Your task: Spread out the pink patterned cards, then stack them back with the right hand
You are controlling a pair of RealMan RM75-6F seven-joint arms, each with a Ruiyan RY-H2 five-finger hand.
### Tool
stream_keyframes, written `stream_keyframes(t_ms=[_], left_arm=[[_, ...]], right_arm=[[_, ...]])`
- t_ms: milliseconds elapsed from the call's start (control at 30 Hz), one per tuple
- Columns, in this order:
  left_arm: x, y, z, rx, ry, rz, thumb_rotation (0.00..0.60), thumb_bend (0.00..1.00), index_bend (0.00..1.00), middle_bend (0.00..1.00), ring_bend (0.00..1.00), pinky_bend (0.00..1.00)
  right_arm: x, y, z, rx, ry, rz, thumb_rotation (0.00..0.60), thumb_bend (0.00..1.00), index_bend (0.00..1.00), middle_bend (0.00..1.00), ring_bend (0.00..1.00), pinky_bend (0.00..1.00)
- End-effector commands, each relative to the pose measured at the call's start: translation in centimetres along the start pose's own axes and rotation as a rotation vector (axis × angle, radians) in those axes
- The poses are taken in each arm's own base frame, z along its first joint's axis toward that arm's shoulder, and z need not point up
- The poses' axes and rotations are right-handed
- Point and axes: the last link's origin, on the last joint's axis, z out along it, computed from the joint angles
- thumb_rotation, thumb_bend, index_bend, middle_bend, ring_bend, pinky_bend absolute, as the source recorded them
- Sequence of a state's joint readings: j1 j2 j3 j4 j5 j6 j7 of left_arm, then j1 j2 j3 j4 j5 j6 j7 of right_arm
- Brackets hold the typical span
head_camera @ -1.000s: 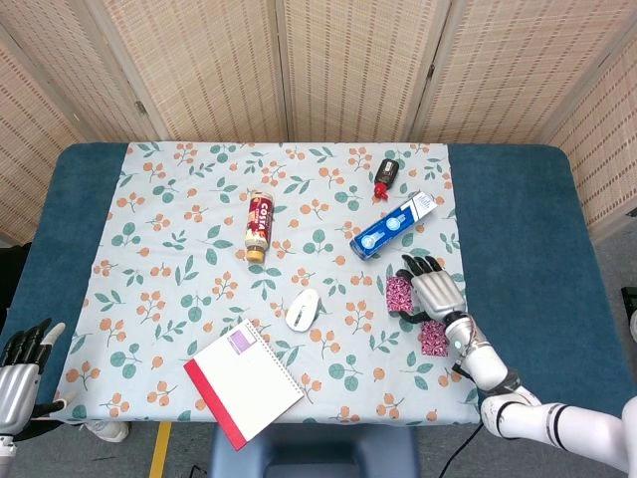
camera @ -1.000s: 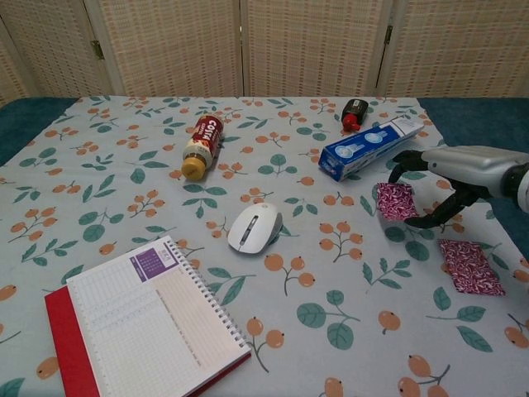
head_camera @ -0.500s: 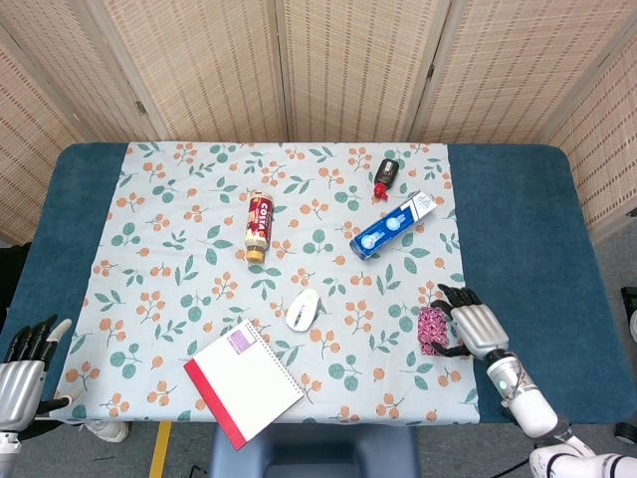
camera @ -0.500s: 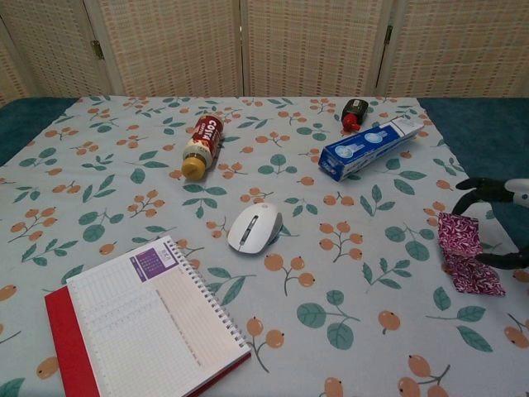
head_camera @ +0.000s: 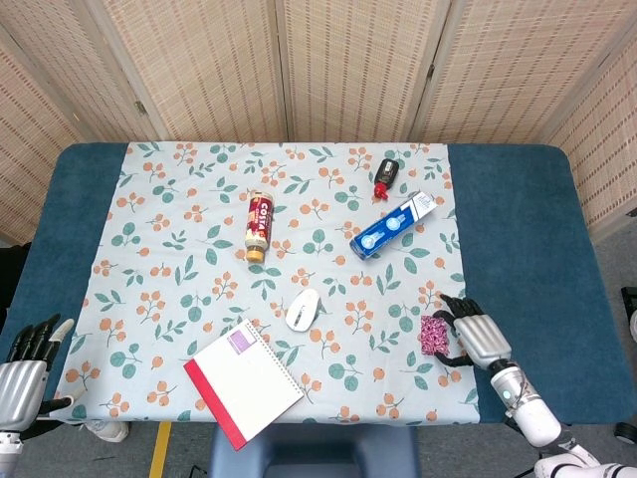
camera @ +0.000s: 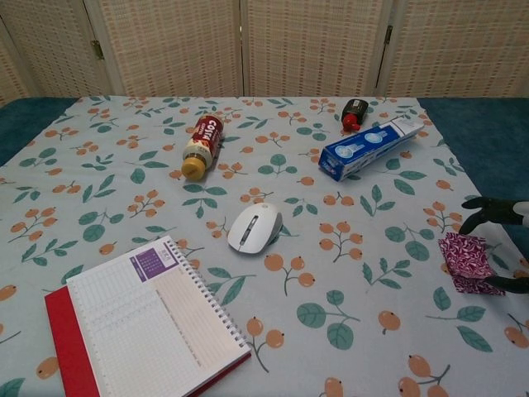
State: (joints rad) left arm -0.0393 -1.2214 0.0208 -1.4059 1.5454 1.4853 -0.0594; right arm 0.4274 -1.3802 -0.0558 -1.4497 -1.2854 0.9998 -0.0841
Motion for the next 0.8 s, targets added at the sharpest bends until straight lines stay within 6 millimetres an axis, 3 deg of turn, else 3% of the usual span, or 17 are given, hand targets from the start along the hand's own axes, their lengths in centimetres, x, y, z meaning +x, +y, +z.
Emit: stream_keyframes(t_ms=[33, 800], left_arm=[[-0.04, -0.06, -0.03, 0.002, -0.001, -0.001, 0.6, 0.18, 0.1, 0.03, 0.07, 0.0], [-0.3, -0.27, 0.05, 0.005, -0.009, -0.002, 0.6, 0.18, 0.1, 0.03, 0.07, 0.0]], right_arm=[[-0.05, -0.05, 0.11, 0.002, -0.001, -0.003, 0.421, 0.34, 0.2, 0.06, 0.0, 0.0], [-0.58, -0.05, 0.14, -0.006, -0.016, -0.008, 0.422, 0.34, 0.14, 0.06, 0.0, 0.0]])
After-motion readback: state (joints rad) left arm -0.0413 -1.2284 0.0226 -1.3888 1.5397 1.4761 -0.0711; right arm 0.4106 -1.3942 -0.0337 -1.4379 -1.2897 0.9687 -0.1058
